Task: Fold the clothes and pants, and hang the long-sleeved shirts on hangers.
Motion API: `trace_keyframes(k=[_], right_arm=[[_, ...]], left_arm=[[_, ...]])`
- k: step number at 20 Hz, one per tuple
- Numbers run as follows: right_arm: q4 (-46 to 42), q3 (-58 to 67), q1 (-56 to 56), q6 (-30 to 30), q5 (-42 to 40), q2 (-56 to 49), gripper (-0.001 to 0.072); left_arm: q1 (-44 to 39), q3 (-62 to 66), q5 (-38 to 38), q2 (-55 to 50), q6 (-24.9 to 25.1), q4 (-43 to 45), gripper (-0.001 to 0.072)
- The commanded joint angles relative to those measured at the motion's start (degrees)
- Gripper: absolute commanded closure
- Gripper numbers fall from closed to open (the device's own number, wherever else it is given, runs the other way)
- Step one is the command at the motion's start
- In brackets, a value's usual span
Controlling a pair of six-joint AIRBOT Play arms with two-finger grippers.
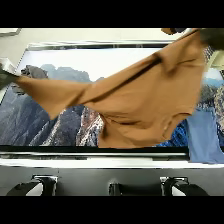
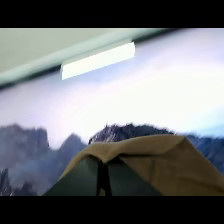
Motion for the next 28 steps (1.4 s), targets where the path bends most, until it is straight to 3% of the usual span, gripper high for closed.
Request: trace_keyframes(k=[1,4,9,10,12,13,19,23,28], right_arm=[[9.92,0.07,0.04,0.00,-0.50,-19.06,0.0683],[15.43,0.07,0.04,-0.02,0.39,-31.98,0.0683],[19.19,0.07,0.04,-0.07,0.33,-40.85,0.0683],[19.08,0.07,0.02,-0.72,0.33,-40.89,0.0683],[19.08,0.09,0.02,-3.26,1.38,-40.44,0.0683],[18.93,0.09,0.02,-4.33,2.49,-40.09,0.0683],[12.68,0.09,0.04,-6.51,9.84,-36.28,0.0683],[11.67,0.09,0.02,-6.49,12.15,-33.92,0.0683],[11.87,0.09,0.04,-5.38,15.21,-31.58,0.0683]], left_arm=[[-3.02,-11.10,9.79,-9.40,0.94,-0.28,0.0686],[-4.66,-15.34,16.13,-20.06,1.01,-0.28,0.0686],[-6.88,-15.28,16.35,-30.03,2.51,-1.55,0.0677],[-6.86,-15.26,15.87,-29.86,3.41,-1.70,0.0596],[-5.79,-15.26,13.94,-27.63,6.99,-1.75,0.0296],[-4.63,-15.26,12.41,-25.70,8.26,-1.75,0.0233],[-1.11,-18.91,1.73,-9.42,9.57,-3.30,0.0226],[-10.21,-34.14,7.17,-7.69,11.98,-13.05,0.0226],[-19.98,-48.30,17.90,-7.98,11.91,-15.82,0.0226]])
